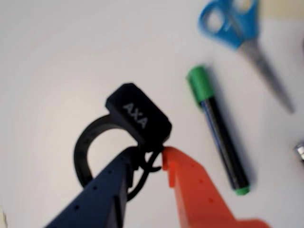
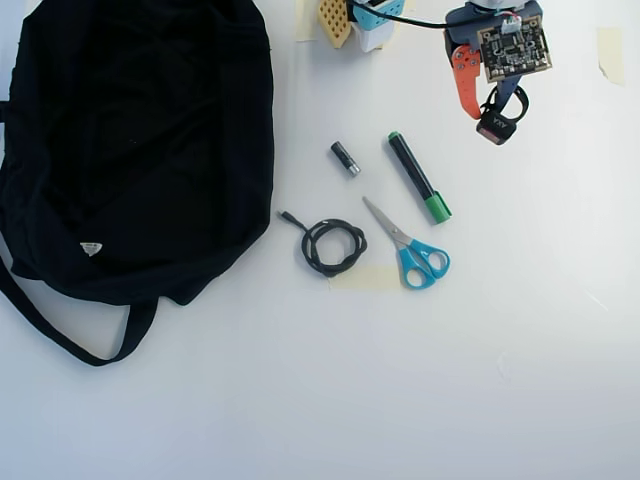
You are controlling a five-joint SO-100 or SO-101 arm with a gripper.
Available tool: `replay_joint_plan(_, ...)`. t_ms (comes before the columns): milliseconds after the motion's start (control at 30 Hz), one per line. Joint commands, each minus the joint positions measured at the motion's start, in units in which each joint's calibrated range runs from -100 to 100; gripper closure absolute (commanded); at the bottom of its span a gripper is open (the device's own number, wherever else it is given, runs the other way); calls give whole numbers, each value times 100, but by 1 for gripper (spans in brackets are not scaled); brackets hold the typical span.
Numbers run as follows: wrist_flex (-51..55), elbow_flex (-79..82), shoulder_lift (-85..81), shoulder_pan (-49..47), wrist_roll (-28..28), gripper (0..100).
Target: Put the bike light into the black bag
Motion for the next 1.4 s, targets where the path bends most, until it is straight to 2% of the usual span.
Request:
replay_joint_plan(0, 18, -815, -144, 620, 887, 98)
replay_joint_plan(400, -34, -1166, -28, 3133, 1616, 98)
replay_joint_plan(800, -1093, -1076, 163, 4794, 1500, 98)
replay_joint_plan(967, -1266, -1112, 462, 5400, 950, 98)
replay_joint_plan(1367, -2006, -1175, 2146, 7831, 955, 98)
